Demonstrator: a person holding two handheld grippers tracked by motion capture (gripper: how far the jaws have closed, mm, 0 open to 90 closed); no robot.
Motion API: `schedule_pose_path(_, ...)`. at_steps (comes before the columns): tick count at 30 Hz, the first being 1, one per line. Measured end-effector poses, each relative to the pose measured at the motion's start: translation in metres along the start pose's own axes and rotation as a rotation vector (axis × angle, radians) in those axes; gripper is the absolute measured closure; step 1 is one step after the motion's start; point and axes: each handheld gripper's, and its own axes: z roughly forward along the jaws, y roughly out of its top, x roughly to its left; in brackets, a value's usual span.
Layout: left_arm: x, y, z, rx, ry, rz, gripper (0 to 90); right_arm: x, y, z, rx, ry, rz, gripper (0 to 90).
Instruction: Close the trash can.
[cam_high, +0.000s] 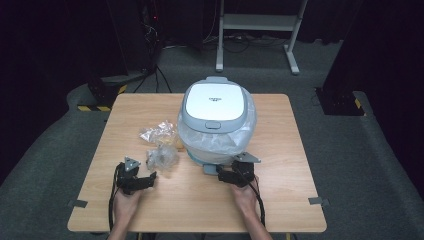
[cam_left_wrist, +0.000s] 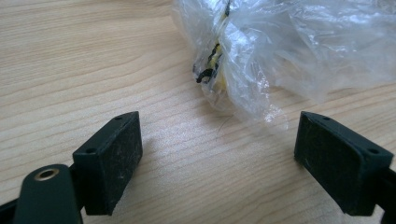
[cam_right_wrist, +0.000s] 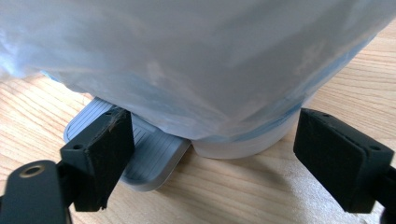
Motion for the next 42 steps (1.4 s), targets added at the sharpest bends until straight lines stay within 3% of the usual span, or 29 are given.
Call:
schedule_pose_path(3,-0.0001,0.0,0.0,0.0,-0.001,0.0,15.7,-0.0028,-0.0007,0.0016,-0.003,0.013,0.002,10.8)
schedule_pose_path(7,-0.0003,-0.0001,0.0,0.0,-0.001,-0.001,15.7,-0.0003,-0.0008,0.0011,-0.015,-0.015,-0.052,10.9)
schedule_pose_path(15,-0.0001,0.0,-0.0004,0.005,0.0,0.005,15.7,0.0012,-0.0009,0.0013,-0.013,-0.026,-0.07,10.8)
schedule_pose_path(42,-0.0008,-0.0002,-0.0006,0.009,0.008,-0.006,15.1,-0.0054,0.0015,0.0064,0.048,0.02,-0.023,9.5)
